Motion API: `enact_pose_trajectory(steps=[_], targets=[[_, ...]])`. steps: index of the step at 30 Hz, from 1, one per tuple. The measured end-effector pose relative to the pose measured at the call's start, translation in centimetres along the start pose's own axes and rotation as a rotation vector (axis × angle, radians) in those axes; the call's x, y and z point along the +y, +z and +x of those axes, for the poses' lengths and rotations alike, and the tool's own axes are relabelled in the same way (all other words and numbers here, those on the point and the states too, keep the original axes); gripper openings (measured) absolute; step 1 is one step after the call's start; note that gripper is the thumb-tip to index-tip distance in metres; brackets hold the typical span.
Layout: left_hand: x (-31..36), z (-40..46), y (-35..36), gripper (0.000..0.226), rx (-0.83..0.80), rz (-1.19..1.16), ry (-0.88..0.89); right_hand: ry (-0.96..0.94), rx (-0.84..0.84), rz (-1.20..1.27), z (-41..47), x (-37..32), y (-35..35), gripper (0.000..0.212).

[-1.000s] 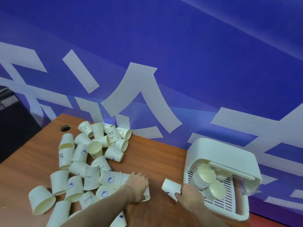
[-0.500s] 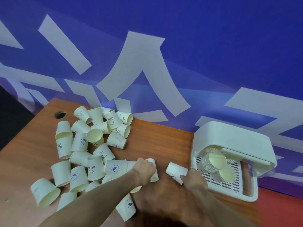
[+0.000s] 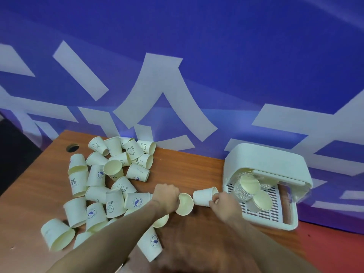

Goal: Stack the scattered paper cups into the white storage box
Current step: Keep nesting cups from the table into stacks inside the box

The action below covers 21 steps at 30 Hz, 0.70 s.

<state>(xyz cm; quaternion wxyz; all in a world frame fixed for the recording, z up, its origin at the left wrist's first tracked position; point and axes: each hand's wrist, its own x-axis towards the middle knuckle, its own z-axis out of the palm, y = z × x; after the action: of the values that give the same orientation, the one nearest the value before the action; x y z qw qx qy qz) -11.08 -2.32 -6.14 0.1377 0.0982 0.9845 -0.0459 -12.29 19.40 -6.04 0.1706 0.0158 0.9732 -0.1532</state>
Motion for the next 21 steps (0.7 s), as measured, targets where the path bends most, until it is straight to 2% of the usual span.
enact_pose_trajectory(steps=[6, 12, 21], targets=[[1.6, -1.3, -1.3, 0.031, 0.049, -0.097, -0.095, -0.068, 0.089, -0.068, -2.4, 2.0, -2.1, 0.02], [4.9, -2.1, -2.5, 0.024, 0.043, -0.313, -0.185, -0.123, 0.146, -0.091, -5.1, 5.4, -3.9, 0.019], [12.4, -1.4, -4.6, 0.023, -0.028, -0.64, -0.234, -0.087, 0.173, -0.015, -7.6, 11.7, -6.2, 0.022]])
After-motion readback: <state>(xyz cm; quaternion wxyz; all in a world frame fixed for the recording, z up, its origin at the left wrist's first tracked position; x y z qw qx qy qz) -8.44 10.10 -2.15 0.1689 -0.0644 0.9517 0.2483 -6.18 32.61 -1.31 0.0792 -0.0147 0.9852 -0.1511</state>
